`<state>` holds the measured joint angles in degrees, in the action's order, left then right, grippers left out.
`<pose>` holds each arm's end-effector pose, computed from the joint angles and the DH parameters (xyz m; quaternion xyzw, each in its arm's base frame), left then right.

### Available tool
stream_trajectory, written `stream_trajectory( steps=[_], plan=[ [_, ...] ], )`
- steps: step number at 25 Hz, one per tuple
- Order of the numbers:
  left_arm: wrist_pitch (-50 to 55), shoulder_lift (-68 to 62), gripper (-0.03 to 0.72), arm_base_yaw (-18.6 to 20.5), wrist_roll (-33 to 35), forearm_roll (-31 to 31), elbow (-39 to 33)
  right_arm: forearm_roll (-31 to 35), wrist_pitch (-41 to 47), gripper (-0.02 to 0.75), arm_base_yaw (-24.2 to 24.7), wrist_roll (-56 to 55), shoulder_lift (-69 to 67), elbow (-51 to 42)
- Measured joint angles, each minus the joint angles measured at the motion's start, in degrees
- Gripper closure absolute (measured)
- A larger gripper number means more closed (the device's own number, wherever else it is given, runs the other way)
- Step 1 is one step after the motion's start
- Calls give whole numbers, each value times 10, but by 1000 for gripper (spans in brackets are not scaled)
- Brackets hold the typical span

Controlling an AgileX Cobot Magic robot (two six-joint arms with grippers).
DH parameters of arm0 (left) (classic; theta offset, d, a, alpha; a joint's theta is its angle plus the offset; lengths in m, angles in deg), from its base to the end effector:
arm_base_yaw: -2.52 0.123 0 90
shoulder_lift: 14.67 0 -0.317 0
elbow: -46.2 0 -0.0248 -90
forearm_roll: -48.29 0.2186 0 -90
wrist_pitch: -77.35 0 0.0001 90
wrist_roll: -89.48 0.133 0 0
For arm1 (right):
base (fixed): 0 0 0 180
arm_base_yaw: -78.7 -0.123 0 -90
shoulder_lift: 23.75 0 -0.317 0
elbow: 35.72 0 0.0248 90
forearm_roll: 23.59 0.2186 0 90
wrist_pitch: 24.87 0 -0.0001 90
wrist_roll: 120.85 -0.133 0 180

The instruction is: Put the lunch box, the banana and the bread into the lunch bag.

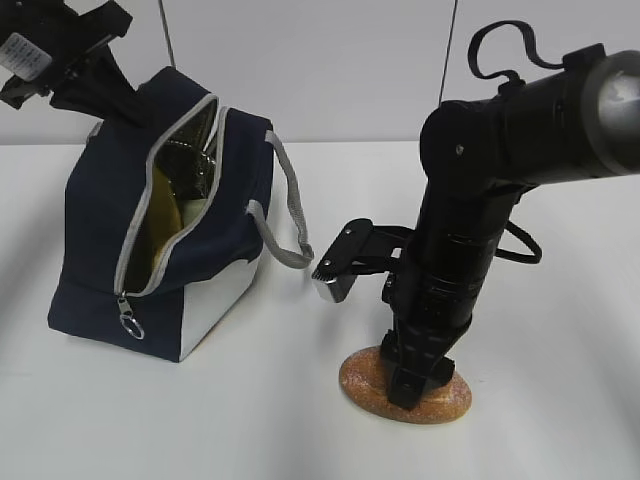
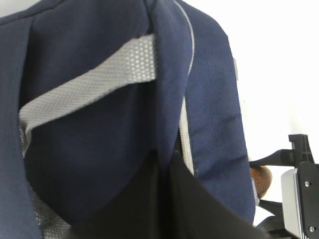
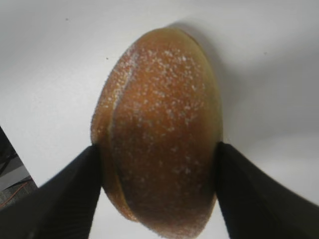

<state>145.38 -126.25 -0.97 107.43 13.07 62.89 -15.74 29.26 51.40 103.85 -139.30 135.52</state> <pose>0.3724 -0.0940 0.3192 0.1063 0.9392 -0.2741 0.1774 0.2912 0.1669 0.1741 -0.5545 0.8302 0.0533 0.0219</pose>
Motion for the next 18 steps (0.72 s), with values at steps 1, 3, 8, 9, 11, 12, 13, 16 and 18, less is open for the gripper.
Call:
stream_trajectory(
  steps=[1, 3, 8, 9, 11, 12, 13, 16, 18],
  plan=[
    [0, 0, 691, 0, 0, 0, 0, 9, 12, 209, 0, 2, -6, 0],
    [0, 0, 691, 0, 0, 0, 0, 9, 14, 282, 0, 3, -6, 3],
    [0, 0, 691, 0, 0, 0, 0, 9, 49, 393, 0, 3, -5, 18],
    [0, 0, 691, 0, 0, 0, 0, 9, 62, 396, 0, 3, -2, 26],
    [0, 0, 691, 0, 0, 0, 0, 8, 78, 398, 0, 3, 1, 36],
    [0, 0, 691, 0, 0, 0, 0, 6, 99, 398, 0, 3, 5, 52],
    [0, 0, 691, 0, 0, 0, 0, 1, 142, 399, 0, -2, 13, 112],
    [0, 0, 691, 0, 0, 0, 0, -1, 151, 399, 0, -43, 14, 183],
    [0, 0, 691, 0, 0, -2, 0, -1, 157, 400, 0, -92, 14, 255]
  ],
)
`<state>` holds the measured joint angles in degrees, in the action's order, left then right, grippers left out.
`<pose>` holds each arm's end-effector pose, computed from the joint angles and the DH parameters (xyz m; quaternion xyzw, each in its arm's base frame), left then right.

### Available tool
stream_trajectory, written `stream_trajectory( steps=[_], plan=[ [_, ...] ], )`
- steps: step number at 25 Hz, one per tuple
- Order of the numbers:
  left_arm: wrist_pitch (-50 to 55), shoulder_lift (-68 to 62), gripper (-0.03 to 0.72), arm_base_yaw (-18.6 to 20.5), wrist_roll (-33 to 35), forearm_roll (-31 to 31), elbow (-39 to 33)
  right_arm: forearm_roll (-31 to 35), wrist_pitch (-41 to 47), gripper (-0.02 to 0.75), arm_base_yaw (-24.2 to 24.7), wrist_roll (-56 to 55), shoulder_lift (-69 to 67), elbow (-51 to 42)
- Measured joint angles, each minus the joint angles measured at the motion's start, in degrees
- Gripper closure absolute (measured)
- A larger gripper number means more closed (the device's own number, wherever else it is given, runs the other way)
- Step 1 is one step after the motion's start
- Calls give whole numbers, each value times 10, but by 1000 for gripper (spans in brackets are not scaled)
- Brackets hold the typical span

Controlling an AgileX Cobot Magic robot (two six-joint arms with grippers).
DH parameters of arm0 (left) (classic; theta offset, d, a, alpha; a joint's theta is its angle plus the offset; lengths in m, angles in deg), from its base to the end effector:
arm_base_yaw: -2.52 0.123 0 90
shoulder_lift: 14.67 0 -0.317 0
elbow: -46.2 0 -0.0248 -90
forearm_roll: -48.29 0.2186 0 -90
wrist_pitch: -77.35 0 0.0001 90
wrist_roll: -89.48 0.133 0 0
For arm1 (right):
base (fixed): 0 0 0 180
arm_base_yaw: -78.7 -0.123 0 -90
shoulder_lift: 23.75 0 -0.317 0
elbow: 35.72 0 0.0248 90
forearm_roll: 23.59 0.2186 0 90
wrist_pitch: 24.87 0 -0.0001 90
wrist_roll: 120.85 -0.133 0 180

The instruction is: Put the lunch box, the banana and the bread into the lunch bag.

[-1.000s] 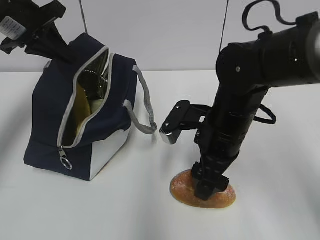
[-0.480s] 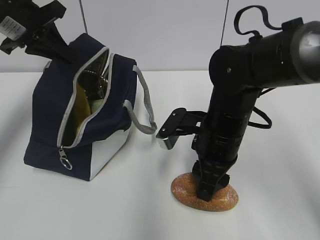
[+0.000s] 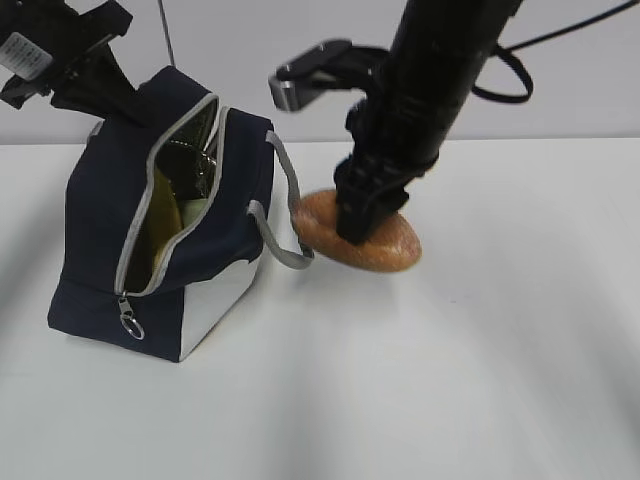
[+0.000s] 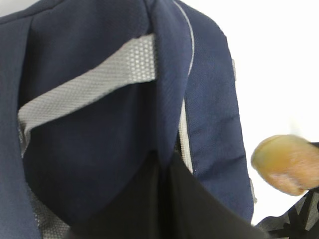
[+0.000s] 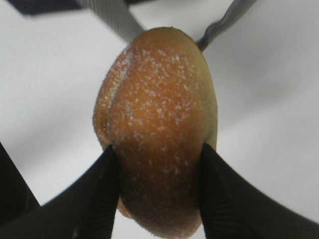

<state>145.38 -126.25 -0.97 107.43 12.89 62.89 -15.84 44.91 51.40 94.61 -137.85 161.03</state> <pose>0.3724 -0.0943 0.3194 0.1059 0.9388 -0.2756 0.1776 0.3291 0.1888 0.2804 -0.5025 0.8548 0.0575 0.1162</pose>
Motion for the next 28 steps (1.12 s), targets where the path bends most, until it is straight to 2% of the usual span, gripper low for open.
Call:
stream_trajectory(
  steps=[4, 9, 10, 11, 13, 18, 28],
  plan=[
    [0, 0, 691, 0, 0, -3, 0, 19, 3, 402, 0, -14, 0, 61],
    [0, 0, 691, 0, 0, -3, 0, 89, -6, 402, 0, -19, 0, 101],
    [0, 0, 691, 0, 0, -3, 0, 131, -36, 403, 0, -20, -1, 102],
    [0, 0, 691, 0, 0, -3, 0, 131, -36, 403, 0, -20, -1, 102],
    [0, 0, 691, 0, 0, -3, 0, 217, -96, 403, 0, -20, -23, 105],
    [0, 0, 691, 0, 0, -5, 0, 308, -139, 404, 0, -20, -79, 105],
    [1, 0, 691, 0, 0, -7, 0, 325, -193, 396, 0, -42, -159, 105]
  ],
)
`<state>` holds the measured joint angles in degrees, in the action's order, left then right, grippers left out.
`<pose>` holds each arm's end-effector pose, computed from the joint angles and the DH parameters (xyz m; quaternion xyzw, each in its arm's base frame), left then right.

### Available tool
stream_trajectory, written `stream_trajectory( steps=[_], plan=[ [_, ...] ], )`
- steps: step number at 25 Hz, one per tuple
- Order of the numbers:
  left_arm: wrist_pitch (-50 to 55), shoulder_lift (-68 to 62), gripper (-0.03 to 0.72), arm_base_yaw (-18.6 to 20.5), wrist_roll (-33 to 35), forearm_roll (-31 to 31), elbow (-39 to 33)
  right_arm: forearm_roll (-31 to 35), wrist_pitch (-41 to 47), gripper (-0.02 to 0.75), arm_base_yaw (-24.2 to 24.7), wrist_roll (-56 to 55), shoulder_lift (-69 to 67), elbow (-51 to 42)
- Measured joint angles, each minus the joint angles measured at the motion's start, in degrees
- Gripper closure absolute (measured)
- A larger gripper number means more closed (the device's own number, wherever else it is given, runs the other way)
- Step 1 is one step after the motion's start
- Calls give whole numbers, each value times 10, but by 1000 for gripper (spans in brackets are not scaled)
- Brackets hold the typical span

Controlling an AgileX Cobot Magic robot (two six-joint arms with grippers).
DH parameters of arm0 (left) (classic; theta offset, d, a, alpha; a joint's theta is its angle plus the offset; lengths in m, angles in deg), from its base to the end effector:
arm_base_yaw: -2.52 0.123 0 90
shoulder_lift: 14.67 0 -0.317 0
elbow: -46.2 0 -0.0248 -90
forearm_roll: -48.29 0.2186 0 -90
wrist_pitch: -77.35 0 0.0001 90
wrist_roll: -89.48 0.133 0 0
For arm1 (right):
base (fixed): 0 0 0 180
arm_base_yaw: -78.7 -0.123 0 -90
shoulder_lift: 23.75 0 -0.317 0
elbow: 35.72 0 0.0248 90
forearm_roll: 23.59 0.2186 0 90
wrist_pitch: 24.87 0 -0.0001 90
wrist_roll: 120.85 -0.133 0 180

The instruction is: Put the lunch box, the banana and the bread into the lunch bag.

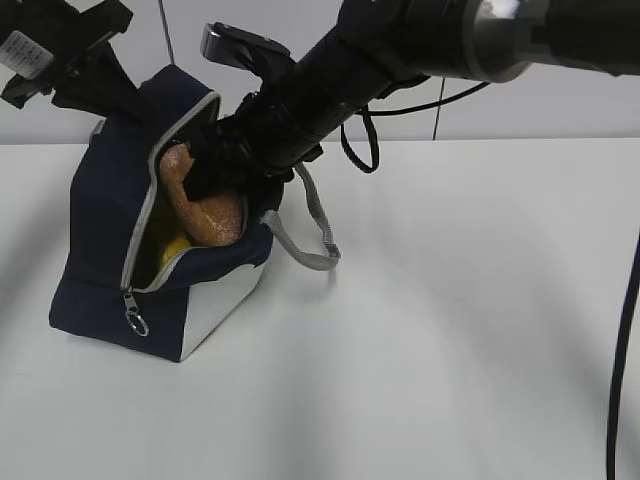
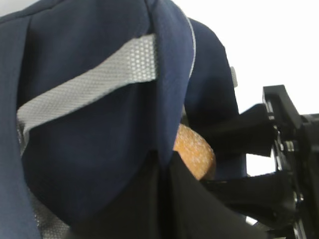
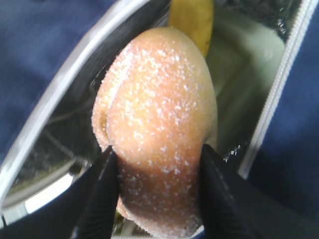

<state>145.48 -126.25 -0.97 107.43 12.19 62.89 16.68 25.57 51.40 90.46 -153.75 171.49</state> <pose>0.3721 -0.0956 0.3202 0.1045 0.9373 -0.2814 0.1772 0.4029 0.2826 0.2465 -0.3146 0.8708 0.3011 0.2280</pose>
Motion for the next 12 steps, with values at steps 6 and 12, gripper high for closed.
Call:
stream_trajectory(
  steps=[6, 12],
  plan=[
    [1, 0, 691, 0, 0, -2, 0, 45, -33, 295, 0, -5, -32, 31],
    [2, 0, 691, 0, 0, -2, 0, 36, -31, 170, 0, 1, -40, 65]
  ],
)
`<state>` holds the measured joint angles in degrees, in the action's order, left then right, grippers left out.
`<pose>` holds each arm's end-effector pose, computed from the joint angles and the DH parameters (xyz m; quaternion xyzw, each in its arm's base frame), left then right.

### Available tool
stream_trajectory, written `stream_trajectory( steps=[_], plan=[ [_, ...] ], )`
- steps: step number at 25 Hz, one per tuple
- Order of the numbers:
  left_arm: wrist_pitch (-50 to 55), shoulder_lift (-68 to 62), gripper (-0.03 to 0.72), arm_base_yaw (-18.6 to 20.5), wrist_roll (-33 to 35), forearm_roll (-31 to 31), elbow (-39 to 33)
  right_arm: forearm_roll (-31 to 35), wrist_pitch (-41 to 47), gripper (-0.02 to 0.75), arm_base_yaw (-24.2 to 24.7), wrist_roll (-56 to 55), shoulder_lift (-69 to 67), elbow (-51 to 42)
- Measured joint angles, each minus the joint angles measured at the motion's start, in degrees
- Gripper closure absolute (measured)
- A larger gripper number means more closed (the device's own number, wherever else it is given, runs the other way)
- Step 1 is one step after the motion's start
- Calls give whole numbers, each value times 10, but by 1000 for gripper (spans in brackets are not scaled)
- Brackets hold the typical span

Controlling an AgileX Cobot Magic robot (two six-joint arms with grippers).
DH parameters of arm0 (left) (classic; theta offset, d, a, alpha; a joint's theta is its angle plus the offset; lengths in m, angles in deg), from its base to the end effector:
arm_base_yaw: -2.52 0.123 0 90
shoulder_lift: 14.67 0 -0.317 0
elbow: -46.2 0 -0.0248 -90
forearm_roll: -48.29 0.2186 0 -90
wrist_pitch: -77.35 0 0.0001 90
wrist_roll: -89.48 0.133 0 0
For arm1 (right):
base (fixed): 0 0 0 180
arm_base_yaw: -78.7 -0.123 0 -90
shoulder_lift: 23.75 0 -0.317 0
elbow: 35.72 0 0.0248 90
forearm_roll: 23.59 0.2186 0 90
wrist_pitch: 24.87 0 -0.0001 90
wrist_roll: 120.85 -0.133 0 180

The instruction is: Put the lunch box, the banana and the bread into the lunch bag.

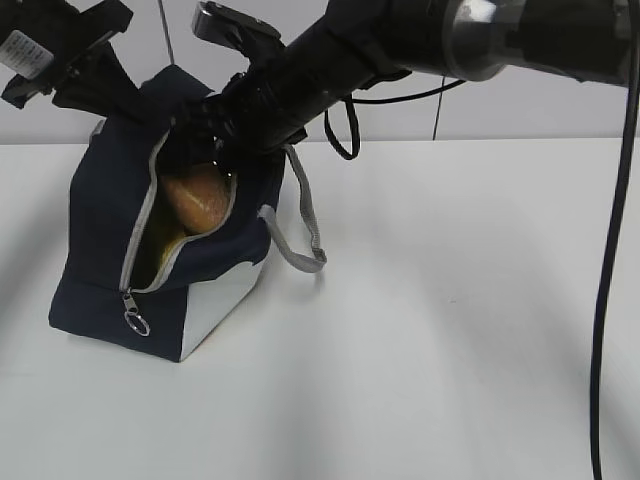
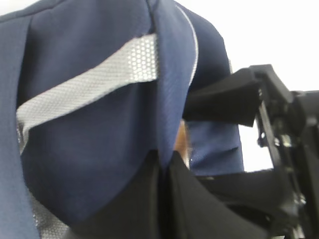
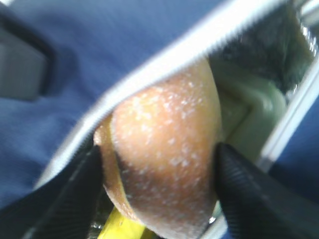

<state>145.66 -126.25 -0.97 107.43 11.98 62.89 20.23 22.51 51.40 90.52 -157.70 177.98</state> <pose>0.3717 -0.0960 0.3204 0.1045 0.9369 -0.2834 0.1759 0.4270 0.2967 0.2512 -0.2917 0.8581 0.3247 0.2703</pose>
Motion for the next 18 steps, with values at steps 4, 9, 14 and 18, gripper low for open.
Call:
stream_trajectory(
  steps=[4, 9, 14, 18],
  plan=[
    [0, 0, 691, 0, 0, 0, 0, -37, 35, 103, 0, 2, 0, 27],
    [2, 0, 691, 0, 0, 0, 0, -87, 94, 111, 1, 2, 0, 71],
    [3, 0, 691, 0, 0, 0, 0, -126, 173, 175, 6, -25, 0, 134],
    [4, 0, 691, 0, 0, 0, 0, -168, 223, 188, 24, -86, 9, 150]
  ],
)
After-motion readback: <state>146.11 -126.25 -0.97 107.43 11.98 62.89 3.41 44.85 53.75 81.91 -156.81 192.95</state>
